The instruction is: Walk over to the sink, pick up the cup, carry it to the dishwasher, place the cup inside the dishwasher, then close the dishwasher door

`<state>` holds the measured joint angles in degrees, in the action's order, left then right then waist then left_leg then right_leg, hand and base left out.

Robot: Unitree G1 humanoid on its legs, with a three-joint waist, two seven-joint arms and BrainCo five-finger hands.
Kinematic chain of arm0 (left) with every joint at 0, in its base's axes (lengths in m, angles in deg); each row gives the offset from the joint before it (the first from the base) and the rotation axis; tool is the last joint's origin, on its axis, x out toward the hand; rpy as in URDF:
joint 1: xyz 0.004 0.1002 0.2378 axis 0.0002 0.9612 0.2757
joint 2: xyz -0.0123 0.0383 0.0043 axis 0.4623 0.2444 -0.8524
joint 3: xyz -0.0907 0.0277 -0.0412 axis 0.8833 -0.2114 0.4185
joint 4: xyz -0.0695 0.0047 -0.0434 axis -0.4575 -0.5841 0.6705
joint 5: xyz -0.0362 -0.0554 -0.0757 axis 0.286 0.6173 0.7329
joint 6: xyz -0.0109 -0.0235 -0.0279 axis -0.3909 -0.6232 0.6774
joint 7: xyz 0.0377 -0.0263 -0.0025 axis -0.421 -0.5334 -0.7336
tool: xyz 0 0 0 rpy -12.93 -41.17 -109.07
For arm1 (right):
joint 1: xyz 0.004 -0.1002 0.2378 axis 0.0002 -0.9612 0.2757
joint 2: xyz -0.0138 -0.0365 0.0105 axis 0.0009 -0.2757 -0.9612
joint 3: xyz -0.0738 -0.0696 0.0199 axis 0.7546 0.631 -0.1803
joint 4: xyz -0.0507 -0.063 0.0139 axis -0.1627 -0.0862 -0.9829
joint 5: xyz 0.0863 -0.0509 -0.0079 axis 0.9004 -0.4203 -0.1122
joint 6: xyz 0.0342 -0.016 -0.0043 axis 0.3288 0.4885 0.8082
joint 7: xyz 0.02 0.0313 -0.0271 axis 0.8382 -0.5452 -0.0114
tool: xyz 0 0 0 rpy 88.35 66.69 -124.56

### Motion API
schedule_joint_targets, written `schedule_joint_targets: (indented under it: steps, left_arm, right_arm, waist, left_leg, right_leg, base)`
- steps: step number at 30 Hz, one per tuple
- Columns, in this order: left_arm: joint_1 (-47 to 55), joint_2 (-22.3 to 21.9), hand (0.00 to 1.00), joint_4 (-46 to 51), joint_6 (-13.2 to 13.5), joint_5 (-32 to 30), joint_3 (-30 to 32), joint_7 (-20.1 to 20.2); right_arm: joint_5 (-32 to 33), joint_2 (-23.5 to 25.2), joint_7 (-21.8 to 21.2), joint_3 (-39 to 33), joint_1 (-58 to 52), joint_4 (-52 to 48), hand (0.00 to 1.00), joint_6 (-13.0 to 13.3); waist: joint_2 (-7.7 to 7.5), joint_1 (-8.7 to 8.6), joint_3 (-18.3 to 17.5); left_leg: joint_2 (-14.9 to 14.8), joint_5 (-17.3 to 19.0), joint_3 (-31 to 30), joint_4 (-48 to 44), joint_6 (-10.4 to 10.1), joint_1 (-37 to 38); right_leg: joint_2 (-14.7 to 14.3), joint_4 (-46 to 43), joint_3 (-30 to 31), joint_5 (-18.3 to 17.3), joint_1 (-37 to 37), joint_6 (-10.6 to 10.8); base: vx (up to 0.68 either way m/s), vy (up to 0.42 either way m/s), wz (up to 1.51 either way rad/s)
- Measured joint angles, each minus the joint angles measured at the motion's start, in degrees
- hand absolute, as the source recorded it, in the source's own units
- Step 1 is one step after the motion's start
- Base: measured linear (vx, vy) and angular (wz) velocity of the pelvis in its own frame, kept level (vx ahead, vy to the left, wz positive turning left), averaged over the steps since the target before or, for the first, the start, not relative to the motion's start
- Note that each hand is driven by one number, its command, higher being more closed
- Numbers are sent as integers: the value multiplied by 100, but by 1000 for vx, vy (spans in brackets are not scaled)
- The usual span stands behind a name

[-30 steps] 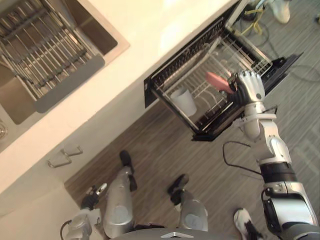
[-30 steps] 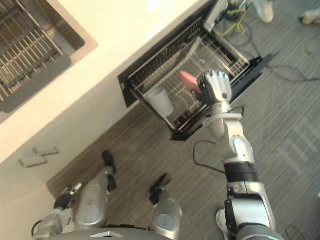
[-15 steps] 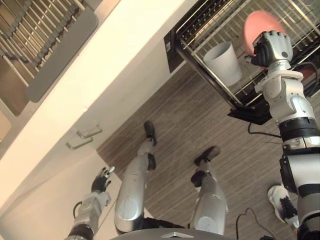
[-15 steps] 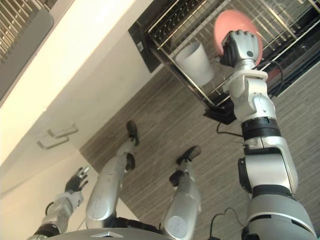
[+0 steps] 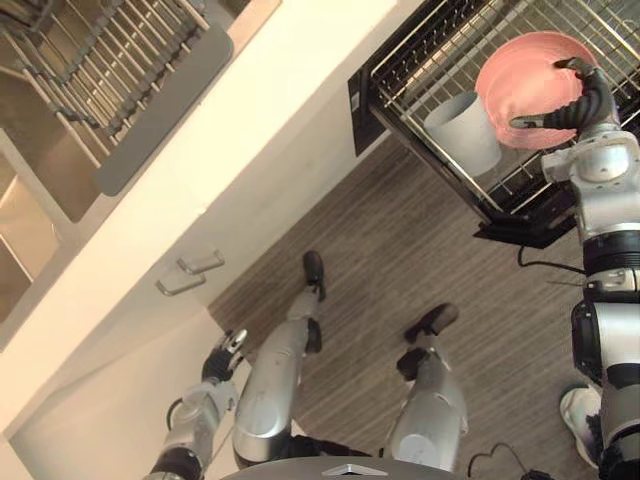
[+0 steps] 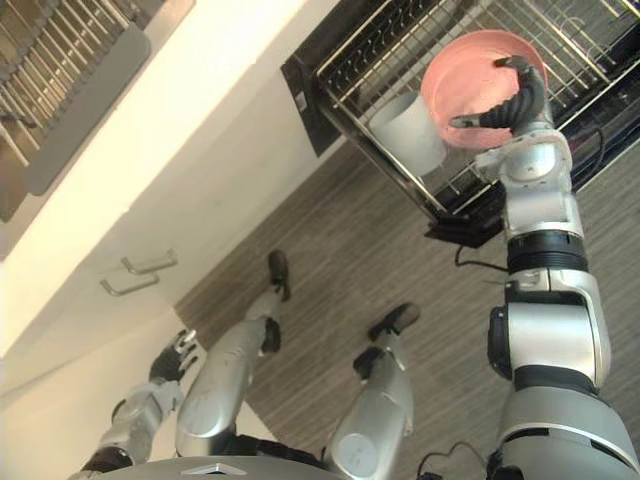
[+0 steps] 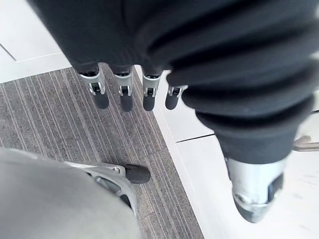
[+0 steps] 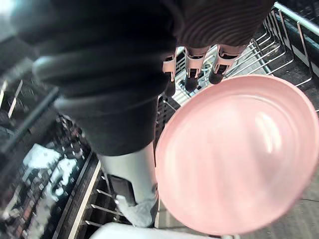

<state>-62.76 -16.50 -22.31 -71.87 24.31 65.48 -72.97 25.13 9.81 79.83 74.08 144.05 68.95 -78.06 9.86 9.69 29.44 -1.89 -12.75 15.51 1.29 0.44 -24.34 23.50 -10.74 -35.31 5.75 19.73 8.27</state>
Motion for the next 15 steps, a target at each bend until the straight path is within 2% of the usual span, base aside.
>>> schedule_joint_targets:
  steps: [3,5,7,12,15]
  left_arm:
    - [132,-9,0,106,23,-135,7,4]
    - [213,-22,0,201,30,-213,6,-5]
    - [251,-40,0,221,39,-281,15,-36]
    - [386,-61,0,214,116,-397,65,-77]
    - [502,-43,0,82,195,-496,274,-100]
  right_arm:
    - [243,191,-118,-205,-18,-327,0,201]
    - [376,191,-87,-312,-26,-425,0,259]
    - [730,189,16,-717,-27,-428,0,270]
    - [1975,181,635,-1792,-383,-574,0,90]
    - [2563,184,871,-2193,-932,-583,0,-11]
  waist:
    - [0,-138,0]
    - [0,-201,0]
    - [-1,-245,0]
    - [-15,-485,0]
    - [-147,-608,-88]
  left_leg:
    - [72,-29,3,157,5,298]
    - [91,-56,-7,271,1,492]
    - [107,-71,-17,310,0,674]
    - [82,-48,-99,318,-32,1115]
    - [56,-10,-50,327,-81,1346]
  right_leg:
    - [62,-38,7,-41,-220,19]
    - [72,-35,-11,-65,-386,50]
    - [75,-26,-39,-84,-578,67]
    - [61,-30,-146,-94,-1104,88]
    - [47,-36,-128,-179,-1315,173]
  base:
    - [0,0,0]
    - [0,0,0]
    - [38,-24,4]
    - [27,-42,7]
    - [-11,-60,-8]
